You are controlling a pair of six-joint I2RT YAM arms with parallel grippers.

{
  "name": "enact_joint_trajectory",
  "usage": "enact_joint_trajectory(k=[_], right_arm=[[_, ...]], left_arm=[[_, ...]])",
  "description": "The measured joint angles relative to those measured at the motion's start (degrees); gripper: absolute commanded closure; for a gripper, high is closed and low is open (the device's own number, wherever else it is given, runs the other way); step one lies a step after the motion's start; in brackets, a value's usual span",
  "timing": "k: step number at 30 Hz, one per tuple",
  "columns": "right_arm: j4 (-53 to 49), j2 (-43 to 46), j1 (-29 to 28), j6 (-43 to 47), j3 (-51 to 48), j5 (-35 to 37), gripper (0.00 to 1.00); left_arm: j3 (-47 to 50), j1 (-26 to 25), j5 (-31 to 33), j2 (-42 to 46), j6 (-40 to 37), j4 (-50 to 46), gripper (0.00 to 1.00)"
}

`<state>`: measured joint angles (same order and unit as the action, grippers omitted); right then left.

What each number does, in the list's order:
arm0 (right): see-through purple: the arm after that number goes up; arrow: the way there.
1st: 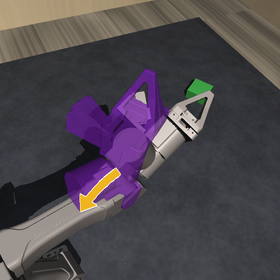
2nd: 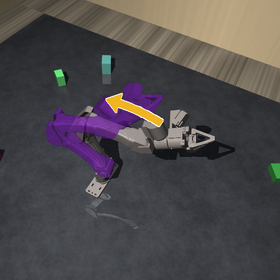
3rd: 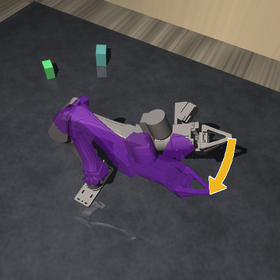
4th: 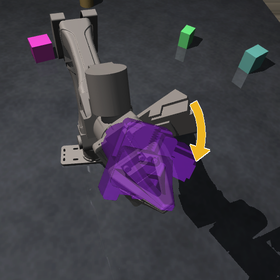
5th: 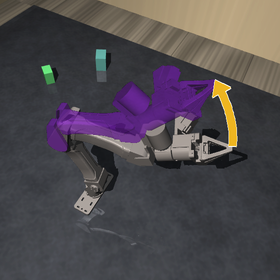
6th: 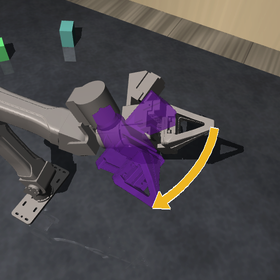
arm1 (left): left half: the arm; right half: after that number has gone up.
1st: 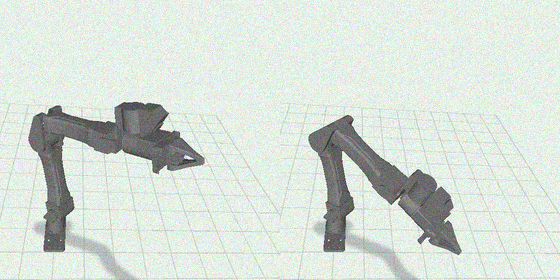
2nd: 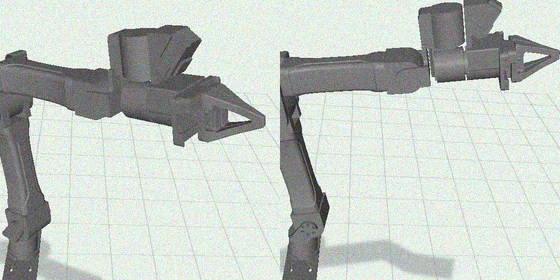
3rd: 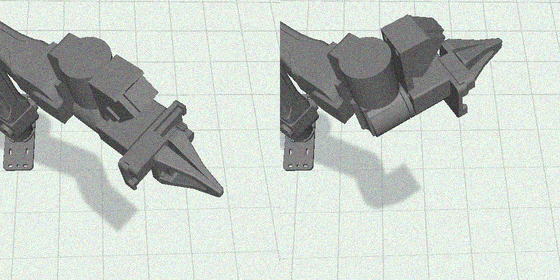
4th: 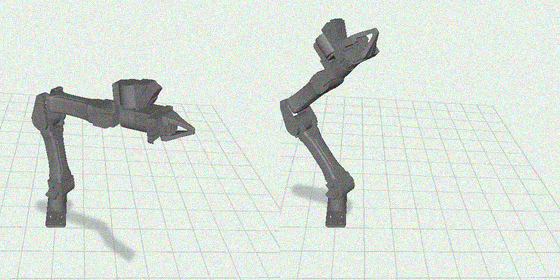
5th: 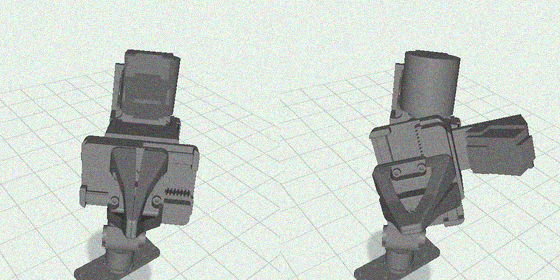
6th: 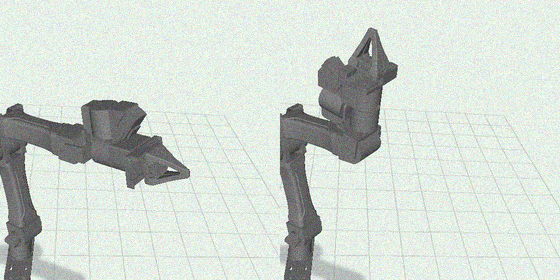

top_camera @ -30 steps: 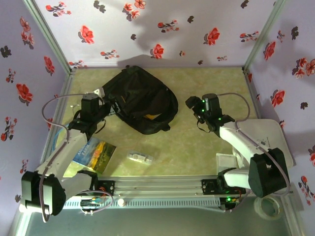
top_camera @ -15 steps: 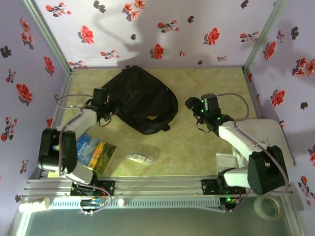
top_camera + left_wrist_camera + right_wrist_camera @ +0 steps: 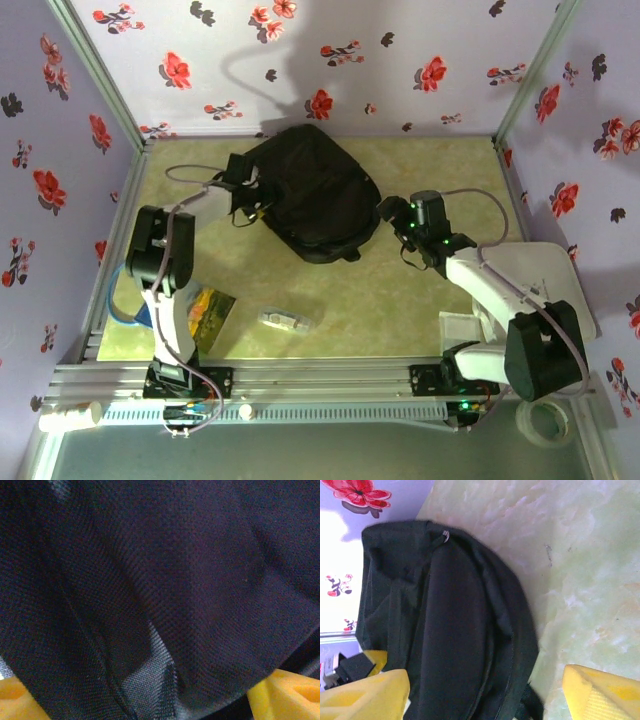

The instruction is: Pack books, pencil case, and school supplies into a backpack

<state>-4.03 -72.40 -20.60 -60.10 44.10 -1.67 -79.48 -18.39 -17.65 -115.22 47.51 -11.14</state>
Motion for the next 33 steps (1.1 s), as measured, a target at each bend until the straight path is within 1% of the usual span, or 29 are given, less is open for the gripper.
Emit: enact_joint_trajectory(k=[4,7,10,13,17,20,22,25,27,30,33], right_arm=[[-0.7,0.6,0.0,0.4,0.0,0.2,0.19],[-1.2,1.2,0.0,1.2,0.1,0.2,0.18],[-1.9,1.4,0.0,2.6,0.8,0.2,0.1],[-2.4,1.4,-0.1,5.4,2.1,-0.1,0.07],[-4.1,-0.3,-1.2,9.3,6.1,0.0,0.06],[-4.5,-2.8,-3.0,11.2,9.2,-0.1,0.06],[-4.4,-4.8,-4.3,12.1,10.8,-0.3,0.06],[-4.5,-8.0,-6.0,12.6,12.8,-1.0,0.06],[-4.5,-9.5,-6.9,12.6,13.6,-1.4,0.06],[-4.4,-10.6,-7.6,12.6,13.9,-1.7,0.06],[-4.5,-11.0,-7.9,12.5,13.9,-2.0,0.06]], left_arm=[[-4.7,-2.4,-1.8,-3.0,0.0,0.1,0.14],[-5.1,-3.0,-2.5,-2.8,-0.5,-0.5,0.09],[-3.2,-2.8,-0.7,0.0,-2.1,-3.0,0.05],[3.4,-2.4,3.6,8.9,-4.0,-6.9,0.03],[14.3,-1.3,11.2,26.1,-5.3,-12.0,0.01],[21.5,0.9,16.9,36.9,-5.2,-15.6,0.01],[26.1,2.9,20.2,41.9,-4.9,-17.8,0.01],[33.9,7.0,23.8,47.1,-3.6,-20.9,0.01],[38.2,9.2,25.2,48.9,-2.5,-22.3,0.01],[42.5,10.4,26.0,49.4,-1.2,-23.1,0.01],[44.0,10.4,25.6,48.0,-0.3,-22.3,0.04]])
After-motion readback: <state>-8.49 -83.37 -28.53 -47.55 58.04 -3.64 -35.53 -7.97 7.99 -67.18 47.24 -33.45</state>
